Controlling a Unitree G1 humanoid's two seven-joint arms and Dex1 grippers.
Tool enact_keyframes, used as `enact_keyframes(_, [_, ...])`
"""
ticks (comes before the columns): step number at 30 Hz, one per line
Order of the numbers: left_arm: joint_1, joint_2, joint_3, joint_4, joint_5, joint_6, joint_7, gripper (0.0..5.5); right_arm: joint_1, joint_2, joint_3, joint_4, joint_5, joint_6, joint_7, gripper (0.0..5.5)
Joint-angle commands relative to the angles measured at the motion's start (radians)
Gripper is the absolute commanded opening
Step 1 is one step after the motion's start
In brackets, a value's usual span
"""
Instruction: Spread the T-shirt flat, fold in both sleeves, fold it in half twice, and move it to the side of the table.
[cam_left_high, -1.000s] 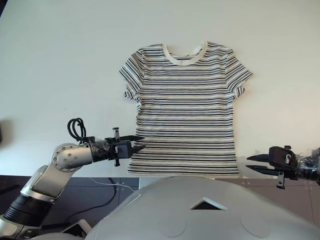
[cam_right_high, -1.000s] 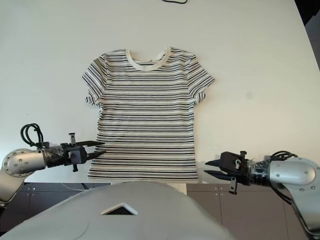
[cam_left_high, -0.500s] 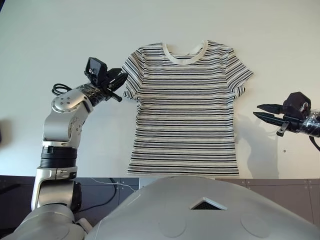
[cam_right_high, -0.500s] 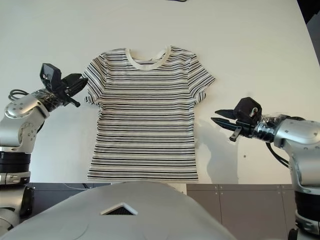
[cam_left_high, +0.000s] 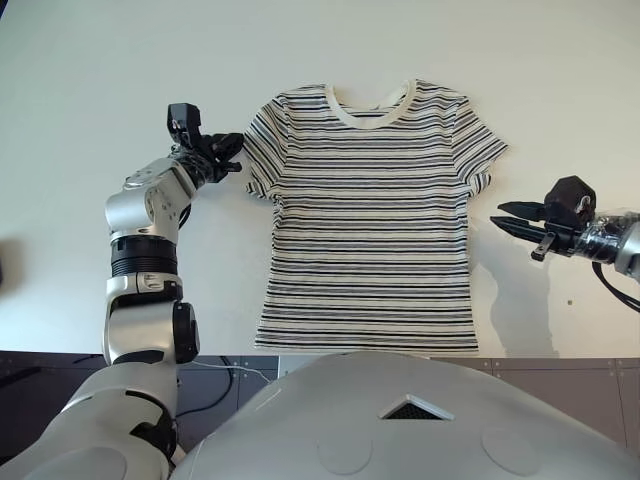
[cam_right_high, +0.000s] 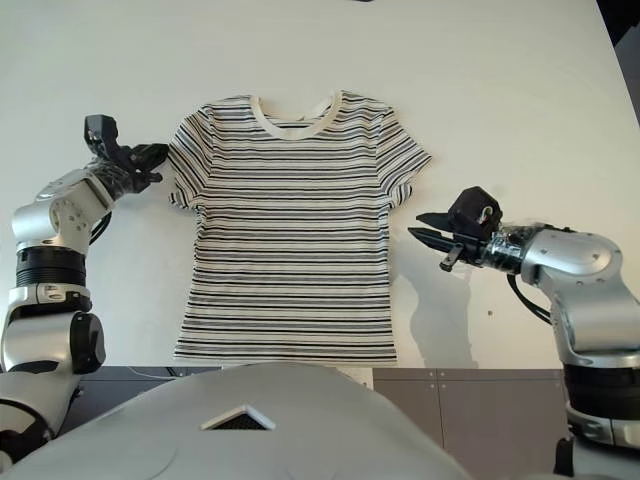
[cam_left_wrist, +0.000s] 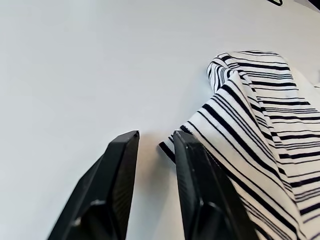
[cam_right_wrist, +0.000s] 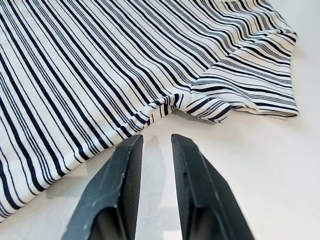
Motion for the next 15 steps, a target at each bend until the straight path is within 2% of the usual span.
enact_keyframes(1, [-0.006, -0.004, 0.03, -0.045, 0.003, 0.013, 0.003, 1.27, 0.002, 0.013, 0.012, -0.01, -0.009, 0.005, -0.015, 1.04])
enact_keyframes(7, [0.012, -0.027, -0.022, -0.147, 0.025, 0.04, -0.031, 1.27, 0.001, 0.027, 0.028, -0.006, -0.012, 0.001, -0.029, 1.04])
enact_keyframes(15, [-0.01, -0.005, -0.131, -0.011, 0.201, -0.037, -0.026, 1.27, 0.002, 0.042, 0.043, -0.006, -0.017, 0.0, -0.041, 1.04])
